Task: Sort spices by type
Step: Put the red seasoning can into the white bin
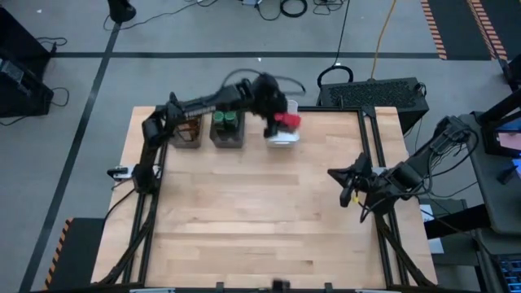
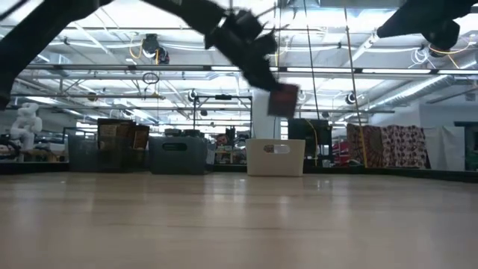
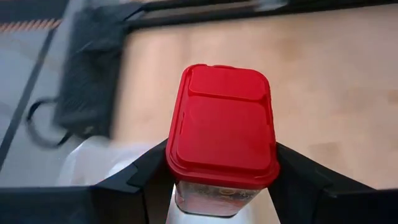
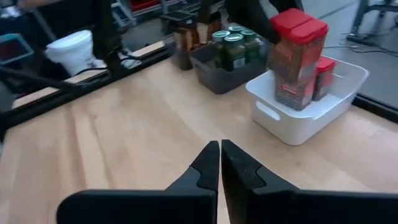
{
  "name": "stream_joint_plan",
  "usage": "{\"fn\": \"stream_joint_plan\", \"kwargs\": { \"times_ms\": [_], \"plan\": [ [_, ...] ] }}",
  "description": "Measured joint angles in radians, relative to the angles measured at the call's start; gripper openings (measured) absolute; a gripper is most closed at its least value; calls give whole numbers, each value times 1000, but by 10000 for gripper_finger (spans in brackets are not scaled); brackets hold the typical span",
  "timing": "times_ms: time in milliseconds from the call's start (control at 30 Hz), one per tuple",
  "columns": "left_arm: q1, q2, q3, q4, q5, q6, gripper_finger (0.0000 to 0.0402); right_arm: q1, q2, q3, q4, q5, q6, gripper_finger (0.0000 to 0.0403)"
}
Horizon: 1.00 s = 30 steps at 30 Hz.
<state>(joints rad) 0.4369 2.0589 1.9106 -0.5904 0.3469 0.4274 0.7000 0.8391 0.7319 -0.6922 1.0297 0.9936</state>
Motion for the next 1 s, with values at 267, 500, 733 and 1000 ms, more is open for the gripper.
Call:
{"fn": "stream_joint_plan", "kwargs": {
  "times_ms": [267,500,733,1000],
  "plan": [
    [143,16,-8,-1,102,-4,215,-90,0,0,0,-8,65,0],
    [134,31,-8,-5,166,-62,215,-142,0,0,0,-15,98,0],
    [128,76,-9,-7,165,-112,215,-178,0,0,-3,-15,93,0],
    [125,93,-9,-19,108,-107,215,-202,0,0,-10,-40,67,0]
  ]
}}
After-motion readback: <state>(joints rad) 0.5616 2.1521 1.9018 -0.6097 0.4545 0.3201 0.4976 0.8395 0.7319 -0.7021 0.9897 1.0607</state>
